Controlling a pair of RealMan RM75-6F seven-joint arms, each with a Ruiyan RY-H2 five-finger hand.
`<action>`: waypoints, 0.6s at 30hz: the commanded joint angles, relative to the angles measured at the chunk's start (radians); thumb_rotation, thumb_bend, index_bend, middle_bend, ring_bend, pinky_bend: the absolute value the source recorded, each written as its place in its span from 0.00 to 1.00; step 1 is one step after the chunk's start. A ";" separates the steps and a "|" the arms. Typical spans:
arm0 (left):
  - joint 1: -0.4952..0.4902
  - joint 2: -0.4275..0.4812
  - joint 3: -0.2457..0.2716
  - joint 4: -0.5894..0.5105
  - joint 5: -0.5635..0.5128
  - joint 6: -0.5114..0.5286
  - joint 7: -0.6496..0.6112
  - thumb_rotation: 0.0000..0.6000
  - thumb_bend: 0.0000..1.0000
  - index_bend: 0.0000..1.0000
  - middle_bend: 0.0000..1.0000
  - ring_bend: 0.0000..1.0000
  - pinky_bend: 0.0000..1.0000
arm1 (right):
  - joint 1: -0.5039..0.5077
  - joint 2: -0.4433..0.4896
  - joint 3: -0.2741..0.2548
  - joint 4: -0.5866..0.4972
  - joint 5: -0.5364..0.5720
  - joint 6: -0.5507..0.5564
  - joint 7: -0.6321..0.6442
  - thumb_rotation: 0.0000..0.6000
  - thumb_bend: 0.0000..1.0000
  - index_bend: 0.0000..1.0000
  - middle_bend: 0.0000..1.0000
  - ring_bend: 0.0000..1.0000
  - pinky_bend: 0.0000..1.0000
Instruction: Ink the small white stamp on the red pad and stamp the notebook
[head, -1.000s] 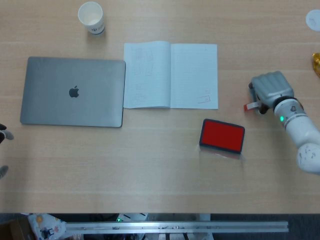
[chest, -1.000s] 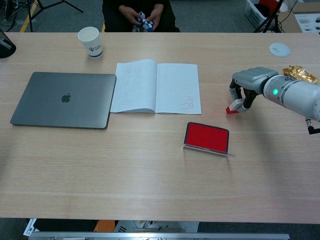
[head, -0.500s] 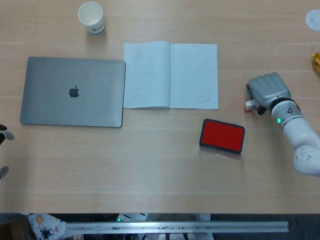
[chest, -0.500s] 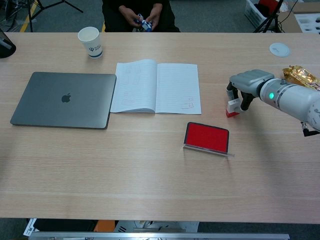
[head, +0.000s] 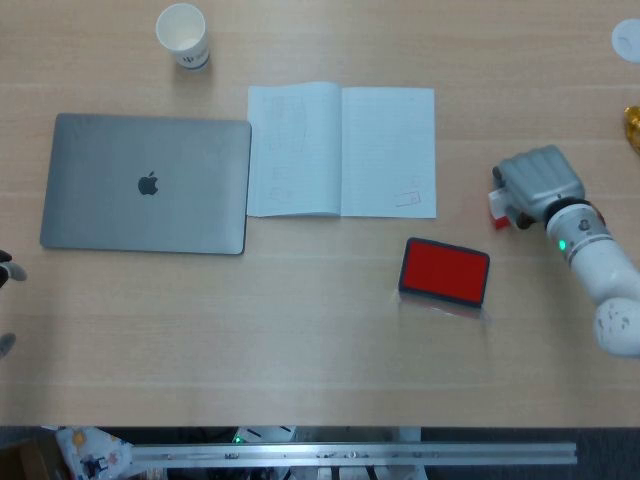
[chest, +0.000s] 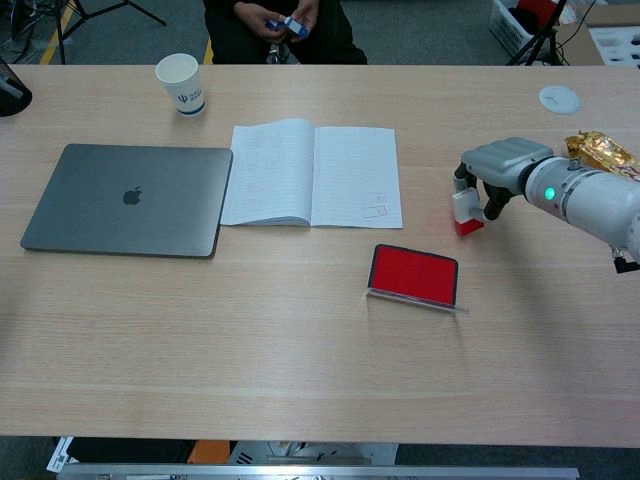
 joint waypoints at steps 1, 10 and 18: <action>-0.001 -0.001 0.000 0.001 -0.001 -0.001 0.000 1.00 0.18 0.30 0.21 0.27 0.26 | -0.012 0.016 -0.006 -0.019 -0.029 0.016 0.010 1.00 0.35 0.49 0.48 0.44 0.37; -0.004 -0.004 0.000 0.001 0.002 -0.006 0.004 1.00 0.18 0.30 0.21 0.27 0.25 | -0.050 0.006 -0.021 -0.005 -0.115 0.036 0.035 1.00 0.29 0.45 0.48 0.44 0.36; -0.002 0.001 -0.001 -0.003 -0.004 -0.002 0.002 1.00 0.18 0.30 0.21 0.27 0.25 | -0.076 0.004 -0.015 0.006 -0.160 0.044 0.057 1.00 0.25 0.45 0.48 0.44 0.36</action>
